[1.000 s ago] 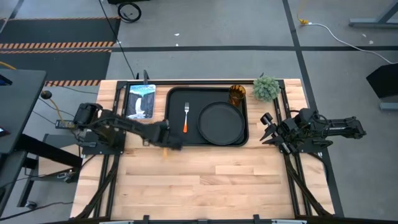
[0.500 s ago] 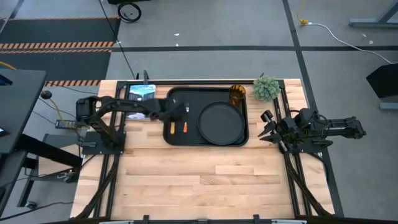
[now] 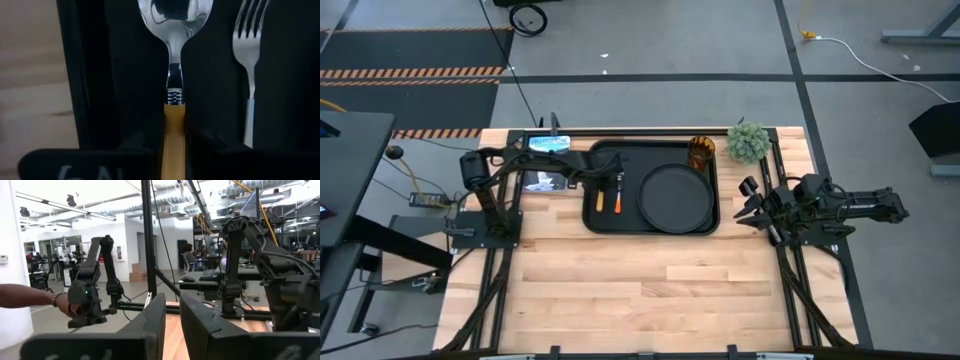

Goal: Pick and place plate/cup/fork/spoon on tray
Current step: Put the yellow spoon to the left of the orange fork on the black tray, then return to Home Position

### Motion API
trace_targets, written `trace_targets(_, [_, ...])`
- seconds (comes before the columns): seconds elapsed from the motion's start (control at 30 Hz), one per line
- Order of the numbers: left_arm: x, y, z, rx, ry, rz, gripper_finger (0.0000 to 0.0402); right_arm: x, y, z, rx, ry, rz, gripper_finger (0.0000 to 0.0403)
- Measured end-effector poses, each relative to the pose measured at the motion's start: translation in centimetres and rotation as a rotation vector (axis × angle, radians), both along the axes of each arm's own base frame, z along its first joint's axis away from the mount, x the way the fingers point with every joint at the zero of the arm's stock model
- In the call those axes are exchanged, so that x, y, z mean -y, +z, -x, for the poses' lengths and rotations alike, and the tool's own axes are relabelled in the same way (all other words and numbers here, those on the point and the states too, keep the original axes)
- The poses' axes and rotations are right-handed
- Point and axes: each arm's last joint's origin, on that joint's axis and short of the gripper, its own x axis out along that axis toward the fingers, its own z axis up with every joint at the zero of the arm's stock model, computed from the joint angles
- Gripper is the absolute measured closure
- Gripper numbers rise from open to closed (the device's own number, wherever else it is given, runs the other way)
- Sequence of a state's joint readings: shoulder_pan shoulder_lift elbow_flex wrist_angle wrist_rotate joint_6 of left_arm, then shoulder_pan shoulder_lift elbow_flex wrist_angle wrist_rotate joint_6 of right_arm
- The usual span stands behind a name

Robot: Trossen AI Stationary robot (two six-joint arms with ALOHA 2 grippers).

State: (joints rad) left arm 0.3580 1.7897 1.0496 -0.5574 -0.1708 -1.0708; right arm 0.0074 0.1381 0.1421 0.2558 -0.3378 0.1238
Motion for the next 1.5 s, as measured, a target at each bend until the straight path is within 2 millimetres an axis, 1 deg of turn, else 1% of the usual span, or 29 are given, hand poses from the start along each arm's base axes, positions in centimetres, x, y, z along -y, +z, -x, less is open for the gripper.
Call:
trace_targets(0.23, [0.1,-0.2,-0.1,0.011,0.010,0.023,0.0329,0.0,0.0,0.0,0.003,0.000,-0.004,0.0339])
trace_targets(0.4, [0.1,-0.2,-0.1,0.008,0.005,0.019,0.0282,0.0,0.1,0.0,0.006,0.001,-0.004,0.0339])
trace_targets(0.5, [0.1,-0.1,-0.1,-0.002,-0.042,0.009,0.0253,0.0,0.1,0.0,0.019,-0.005,0.016,0.0339])
trace_targets(0.6, [0.2,0.2,-0.1,-0.008,-0.122,0.003,0.0234,0.0,0.1,0.0,0.031,-0.018,0.047,0.0339])
trace_targets(0.7, [0.3,1.2,0.0,0.002,-0.212,-0.033,0.0227,0.0,0.1,0.0,0.045,-0.029,0.086,0.0339])
trace_targets(0.8, [0.6,2.5,-0.1,0.020,-0.309,-0.119,0.0229,0.1,0.1,0.0,0.053,-0.064,0.106,0.0339])
trace_targets(0.9, [0.8,3.8,-0.6,0.065,-0.437,-0.224,0.0233,0.5,0.0,-0.1,0.032,-0.174,0.080,0.0339])
trace_targets(1.03, [1.3,5.6,-1.7,0.155,-0.611,-0.375,0.0238,1.1,-0.8,-0.3,-0.072,-0.339,0.011,0.0339])
trace_targets(1.17, [2.4,6.7,-2.7,0.210,-0.760,-0.507,0.0239,1.5,-1.7,-0.4,-0.174,-0.421,-0.040,0.0339])
trace_targets(1.3, [3.8,7.1,-3.4,0.230,-0.873,-0.575,0.0239,1.6,-1.7,-0.4,-0.179,-0.431,-0.041,0.0339])
trace_targets(1.4, [4.8,7.5,-3.4,0.236,-0.907,-0.578,0.0239,1.6,-1.8,-0.4,-0.186,-0.440,-0.020,0.0339])
trace_targets(1.5, [6.2,9.0,-2.7,0.259,-0.946,-0.595,0.0240,1.6,-2.1,-0.5,-0.208,-0.457,0.008,0.0339])
